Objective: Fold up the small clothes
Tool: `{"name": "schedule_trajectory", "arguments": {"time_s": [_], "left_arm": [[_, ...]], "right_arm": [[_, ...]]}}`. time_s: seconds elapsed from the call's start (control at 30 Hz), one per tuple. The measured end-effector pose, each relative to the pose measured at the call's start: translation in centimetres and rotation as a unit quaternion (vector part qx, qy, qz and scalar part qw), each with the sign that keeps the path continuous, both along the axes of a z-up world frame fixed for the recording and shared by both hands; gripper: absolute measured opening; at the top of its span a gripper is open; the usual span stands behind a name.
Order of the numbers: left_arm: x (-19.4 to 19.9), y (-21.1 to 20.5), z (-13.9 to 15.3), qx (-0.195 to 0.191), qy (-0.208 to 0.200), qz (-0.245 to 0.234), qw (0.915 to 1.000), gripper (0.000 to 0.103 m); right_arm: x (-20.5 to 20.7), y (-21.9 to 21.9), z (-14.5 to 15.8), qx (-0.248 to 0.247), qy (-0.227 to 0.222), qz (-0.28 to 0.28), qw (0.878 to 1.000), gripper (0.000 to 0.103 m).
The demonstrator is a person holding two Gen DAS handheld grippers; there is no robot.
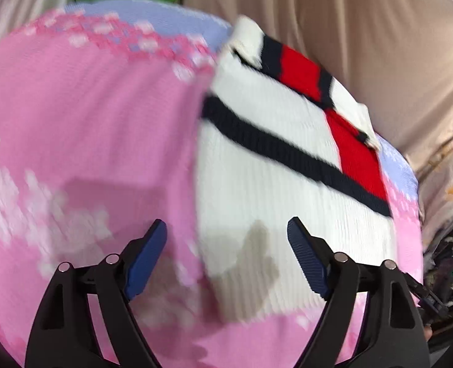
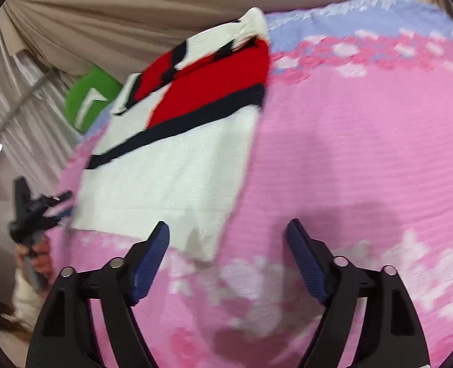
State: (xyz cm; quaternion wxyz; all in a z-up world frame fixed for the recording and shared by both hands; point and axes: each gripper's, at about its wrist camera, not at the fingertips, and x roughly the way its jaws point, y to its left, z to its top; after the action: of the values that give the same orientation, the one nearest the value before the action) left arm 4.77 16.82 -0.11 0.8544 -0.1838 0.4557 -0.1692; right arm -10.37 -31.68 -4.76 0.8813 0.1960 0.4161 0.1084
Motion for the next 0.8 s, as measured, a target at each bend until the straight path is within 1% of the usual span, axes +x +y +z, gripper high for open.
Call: {"name": "schedule_trajectory", "arguments": {"time_s": [0.03,0.07,0.1,0.13,0.17,0.2,0.23,0.27,0.3,0.37,0.4,0.5,0.57,0.63,0.67,0.7,0.77,0.8], "left_arm": [[-0.2,-0.4,0.0,-0.026,-0.003,-0.002,0.9997,0.078],[-0.2,-0.9,-0.1,-0.043,-0.001,-0.008,0.999,0.077],[0.1,-1.4,-0.4,-0.05,0.004,-0.013,0.9987,0.07],[0.3,-2.0,-0.5,-0.05,0.003,-0.011,0.9987,0.063],[0.5,-2.3,-0.6,-0.04,-0.001,-0.006,0.9992,0.049],[0.7,-2.5,-0.6,-0.033,0.001,-0.003,0.9995,0.021],[0.8,-2.7,-0.8,-0.032,0.006,0.002,0.9995,0.007],[0.7,-2.5,-0.7,-0.037,0.008,0.009,0.9992,0.007],[0.2,-2.2,-0.3,-0.04,0.005,0.016,0.9991,0.006],[-1.7,-1.3,1.4,-0.033,-0.023,0.02,0.999,0.006],[-2.9,-1.0,2.3,-0.029,-0.038,0.017,0.9987,0.006],[-7.3,-0.3,4.9,-0.036,-0.071,-0.009,0.9968,0.006],[-11.9,0.1,6.6,-0.037,-0.097,-0.036,0.9939,0.006],[-17.0,0.8,8.5,-0.057,-0.133,-0.071,0.9869,0.006],[-19.0,1.1,9.2,-0.067,-0.149,-0.079,0.9833,0.006],[-21.2,1.7,10.2,-0.085,-0.169,-0.089,0.9779,0.006],[-24.4,2.4,12.3,-0.115,-0.214,-0.098,0.965,0.006],[-25.6,2.7,13.4,-0.125,-0.239,-0.101,0.9576,0.006]], "right_arm": [[0.5,0.2,-0.2,0.04,-0.004,0.003,0.999,0.078],[1.1,0.6,-0.3,0.063,-0.005,0.011,0.998,0.078],[2.0,1.2,-0.6,0.078,-0.003,0.012,0.997,0.078],[2.3,1.7,-0.4,0.07,-0.011,0.004,0.998,0.076],[2.9,2.4,-0.1,0.052,-0.018,0.0,0.998,0.07],[3.5,2.9,0.0,0.039,-0.016,-0.003,0.999,0.04],[4.2,3.4,-0.3,0.032,-0.003,-0.008,0.999,0.019],[3.9,3.6,-0.6,0.038,0.001,-0.014,0.999,0.008],[3.5,3.5,-0.6,0.047,-0.004,-0.024,0.999,0.008],[1.2,3.3,1.0,0.034,-0.034,-0.031,0.998,0.007],[-0.7,3.3,2.1,0.031,-0.056,-0.029,0.998,0.006],[-6.5,2.6,4.7,0.025,-0.097,-0.02,0.995,0.006],[-10.8,2.3,6.0,0.021,-0.12,-0.009,0.992,0.006],[-15.6,1.9,7.3,0.02,-0.152,0.002,0.988,0.006],[-18.5,1.7,8.3,0.022,-0.182,0.012,0.983,0.006],[-20.2,1.6,9.2,0.021,-0.204,0.016,0.979,0.006],[-24.8,1.0,11.4,0.019,-0.268,0.021,0.963,0.006],[-26.0,0.9,12.7,0.021,-0.295,0.02,0.955,0.006]]}}
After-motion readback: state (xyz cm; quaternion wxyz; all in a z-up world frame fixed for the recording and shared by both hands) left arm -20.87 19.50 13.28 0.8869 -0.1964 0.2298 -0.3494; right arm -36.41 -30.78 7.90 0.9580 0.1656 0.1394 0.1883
